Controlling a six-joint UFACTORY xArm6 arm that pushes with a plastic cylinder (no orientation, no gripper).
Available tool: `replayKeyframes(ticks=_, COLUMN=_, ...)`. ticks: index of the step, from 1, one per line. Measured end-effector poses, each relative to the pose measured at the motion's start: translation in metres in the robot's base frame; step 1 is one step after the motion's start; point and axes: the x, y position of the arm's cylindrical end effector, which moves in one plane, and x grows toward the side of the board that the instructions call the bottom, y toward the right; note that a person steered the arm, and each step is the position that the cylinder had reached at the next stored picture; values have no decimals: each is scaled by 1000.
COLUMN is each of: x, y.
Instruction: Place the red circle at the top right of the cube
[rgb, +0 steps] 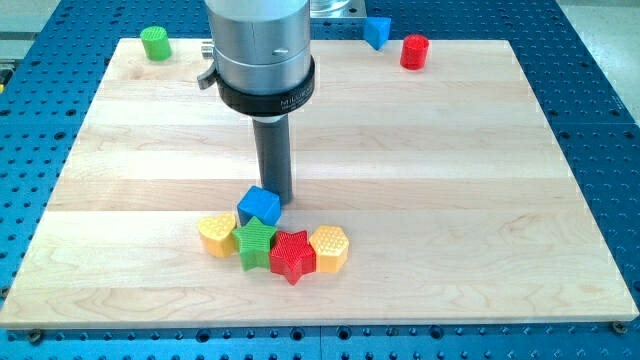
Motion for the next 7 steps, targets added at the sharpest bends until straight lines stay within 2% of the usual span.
replayKeyframes(ticks=1, x=-27, y=20)
replayKeyframes(ticks=2, x=-91, y=66)
replayKeyframes(ticks=3, x=-149, y=149)
replayKeyframes(ticks=4, x=-196, y=259)
replayKeyframes(ticks=5, x=-256, y=304)
replayKeyframes(ticks=6, x=-280, y=304)
replayKeyframes(ticks=7, x=-282, y=270)
